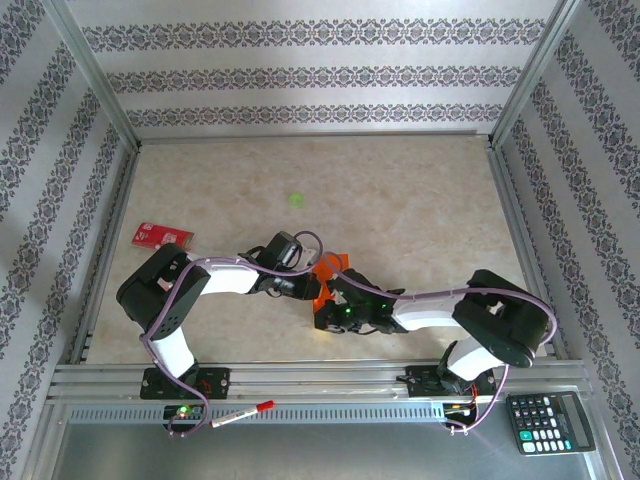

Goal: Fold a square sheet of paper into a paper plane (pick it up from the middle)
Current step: Fold the triangle a second time at the center of the table.

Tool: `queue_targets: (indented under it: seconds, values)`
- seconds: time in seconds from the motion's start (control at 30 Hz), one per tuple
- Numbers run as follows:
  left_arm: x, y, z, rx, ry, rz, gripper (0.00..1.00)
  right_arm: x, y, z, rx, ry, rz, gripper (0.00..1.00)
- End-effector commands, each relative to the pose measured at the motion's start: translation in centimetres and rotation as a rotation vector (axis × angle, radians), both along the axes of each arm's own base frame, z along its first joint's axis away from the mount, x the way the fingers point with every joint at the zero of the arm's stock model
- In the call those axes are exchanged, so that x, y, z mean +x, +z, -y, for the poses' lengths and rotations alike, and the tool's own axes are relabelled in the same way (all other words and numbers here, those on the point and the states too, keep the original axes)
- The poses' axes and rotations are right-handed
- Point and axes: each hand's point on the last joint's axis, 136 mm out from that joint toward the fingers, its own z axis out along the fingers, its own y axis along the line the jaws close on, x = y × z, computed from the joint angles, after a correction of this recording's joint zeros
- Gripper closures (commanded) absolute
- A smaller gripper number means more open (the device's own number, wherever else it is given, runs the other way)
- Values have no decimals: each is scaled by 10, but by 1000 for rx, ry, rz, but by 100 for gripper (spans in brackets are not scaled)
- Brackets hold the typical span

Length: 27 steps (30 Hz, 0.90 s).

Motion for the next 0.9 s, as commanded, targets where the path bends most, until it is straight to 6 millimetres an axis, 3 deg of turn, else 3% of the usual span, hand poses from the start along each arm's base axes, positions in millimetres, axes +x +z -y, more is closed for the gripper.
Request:
queue_targets:
  seconds: [0.0, 0.17, 0.3, 0.87]
  values:
    - [-29, -62, -59, 304, 59, -121, 100, 21, 21, 16, 42, -56, 51, 100]
    - [-29, -63, -60, 304, 60, -124, 100, 53, 31, 47, 16, -170, 90, 100]
    - [-28, -63, -59, 303, 61, -125, 100, 70, 37, 49, 4, -175, 108, 100]
    - [-30, -63, -60, 303, 62, -128, 100, 83, -2, 46, -65, -131, 50, 100]
